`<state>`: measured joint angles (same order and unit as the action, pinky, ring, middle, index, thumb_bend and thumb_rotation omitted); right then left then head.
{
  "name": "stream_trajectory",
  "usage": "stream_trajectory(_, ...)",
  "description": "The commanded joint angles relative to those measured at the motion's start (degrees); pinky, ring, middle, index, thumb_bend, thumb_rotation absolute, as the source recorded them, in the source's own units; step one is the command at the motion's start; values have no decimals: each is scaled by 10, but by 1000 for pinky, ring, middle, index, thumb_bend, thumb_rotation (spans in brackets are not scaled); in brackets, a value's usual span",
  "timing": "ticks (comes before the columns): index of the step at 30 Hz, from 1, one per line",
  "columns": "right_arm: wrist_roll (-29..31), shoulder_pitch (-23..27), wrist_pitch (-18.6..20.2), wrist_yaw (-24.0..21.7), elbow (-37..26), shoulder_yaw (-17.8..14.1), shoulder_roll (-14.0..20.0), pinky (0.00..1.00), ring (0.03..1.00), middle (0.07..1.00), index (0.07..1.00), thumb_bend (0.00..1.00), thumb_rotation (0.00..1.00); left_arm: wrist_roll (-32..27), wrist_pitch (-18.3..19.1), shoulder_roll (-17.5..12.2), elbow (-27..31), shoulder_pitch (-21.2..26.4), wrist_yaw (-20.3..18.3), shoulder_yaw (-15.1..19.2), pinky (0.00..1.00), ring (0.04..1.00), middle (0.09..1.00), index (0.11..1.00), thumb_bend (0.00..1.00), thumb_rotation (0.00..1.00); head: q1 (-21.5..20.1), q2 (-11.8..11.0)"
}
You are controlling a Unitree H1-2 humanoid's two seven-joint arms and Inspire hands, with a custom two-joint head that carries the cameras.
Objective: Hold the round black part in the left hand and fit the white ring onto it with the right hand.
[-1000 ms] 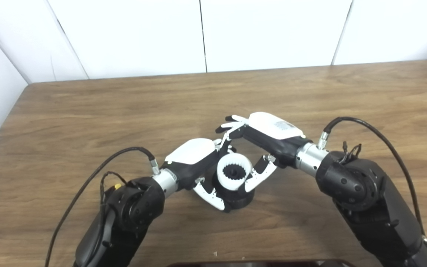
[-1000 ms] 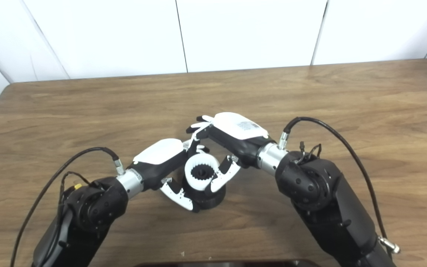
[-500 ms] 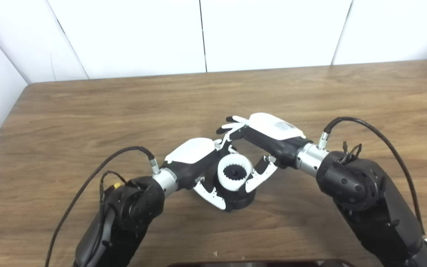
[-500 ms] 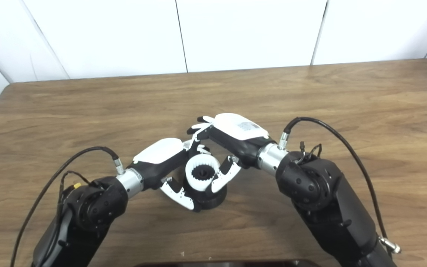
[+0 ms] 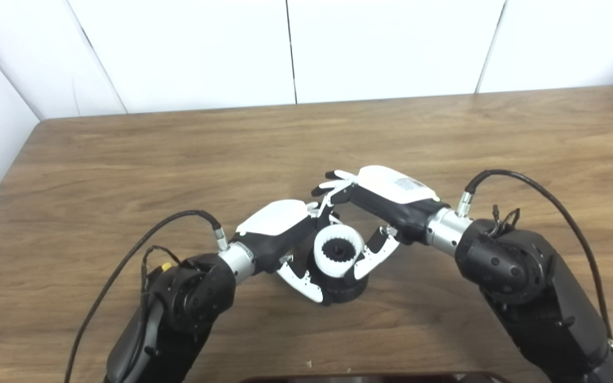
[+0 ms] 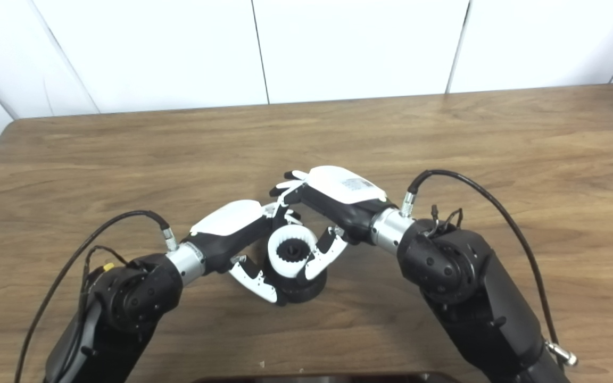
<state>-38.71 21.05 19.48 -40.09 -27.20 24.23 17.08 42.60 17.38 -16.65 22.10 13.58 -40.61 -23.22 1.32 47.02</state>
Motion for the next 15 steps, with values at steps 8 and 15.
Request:
stream_trajectory(8, 6, 5, -17, 10, -4, -1, 2, 893, 967, 872, 495, 524, 154, -9, -2, -11, 19, 18, 8, 10, 857, 993, 938, 786, 997, 237, 2, 2)
stream_trajectory(15, 24, 0, -20, 8, -2, -3, 7, 892, 967, 882, 681, 966, 300, -7, 2, -13, 20, 19, 6, 9, 859, 999, 940, 793, 1000, 247, 3, 3)
